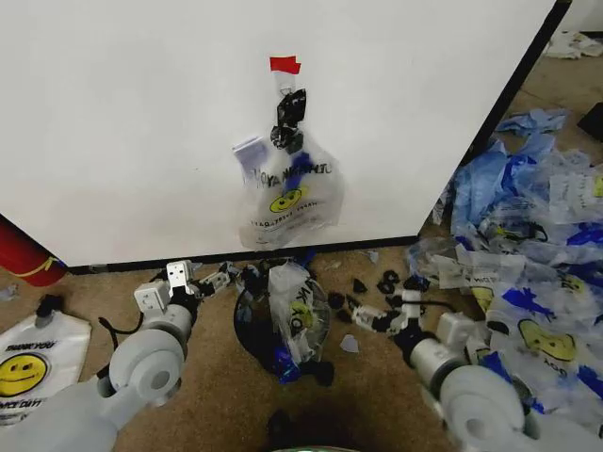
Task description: Pick up the garbage bag from the wall and place it over the trash bin.
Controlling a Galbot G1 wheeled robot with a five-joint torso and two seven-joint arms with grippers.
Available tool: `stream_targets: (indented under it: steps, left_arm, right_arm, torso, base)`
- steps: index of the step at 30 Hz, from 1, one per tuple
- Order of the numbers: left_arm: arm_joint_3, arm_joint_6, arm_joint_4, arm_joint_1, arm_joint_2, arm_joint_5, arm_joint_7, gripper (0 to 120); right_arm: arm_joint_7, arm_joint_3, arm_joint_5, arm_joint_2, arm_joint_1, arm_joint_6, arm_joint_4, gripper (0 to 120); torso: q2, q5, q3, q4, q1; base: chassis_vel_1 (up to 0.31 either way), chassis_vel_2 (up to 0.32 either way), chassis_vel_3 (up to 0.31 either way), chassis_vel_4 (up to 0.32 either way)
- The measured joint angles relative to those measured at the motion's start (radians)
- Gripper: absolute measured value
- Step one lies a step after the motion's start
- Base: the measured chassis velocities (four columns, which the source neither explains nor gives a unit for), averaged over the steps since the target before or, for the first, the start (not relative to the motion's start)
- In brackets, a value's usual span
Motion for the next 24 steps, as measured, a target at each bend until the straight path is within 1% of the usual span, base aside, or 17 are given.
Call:
stream_targets:
  steps: [5, 10, 14, 20, 24]
  left_arm:
    - [-0.001, 0.000, 0.002, 0.005, -0.005, 0.005, -0.001, 100]
    - [0.000, 0.003, 0.002, 0.006, -0.014, 0.005, -0.007, 100]
    - [0.002, 0.004, 0.002, 0.006, -0.014, 0.004, -0.010, 100]
    - [0.003, 0.004, 0.000, 0.010, -0.003, 0.004, -0.010, 100]
    - [0.003, 0.002, 0.002, 0.020, -0.007, 0.012, -0.012, 100]
  right_arm:
    - [-0.032, -0.021, 0.000, 0.018, 0.027, 0.016, -0.002, 100]
    - [-0.051, -0.021, -0.015, 0.016, 0.027, 0.020, -0.001, 100]
    - [-0.046, -0.062, -0.020, 0.024, 0.036, 0.018, -0.014, 100]
    - [-0.032, -0.122, -0.021, 0.053, 0.103, 0.012, -0.047, 100]
    - [-0.008, -0.164, -0.018, 0.082, 0.156, 0.003, -0.079, 100]
  torso:
    - [0.000, -0.0004, 0.000, 0.0004, 0.000]
    - [0.000, -0.0004, 0.000, 0.0001, 0.000]
    - [0.000, -0.0003, 0.000, 0.0000, 0.000]
    - [0.000, -0.0003, 0.000, 0.0003, 0.000]
    - [0.000, -0.0004, 0.000, 0.0003, 0.000]
  base:
    - [0.000, 0.000, 0.000, 0.000]
    - [0.000, 0.000, 0.000, 0.000]
    - [0.000, 0.000, 0.000, 0.000]
    - [0.000, 0.000, 0.000, 0.000]
    - [0.000, 0.000, 0.000, 0.000]
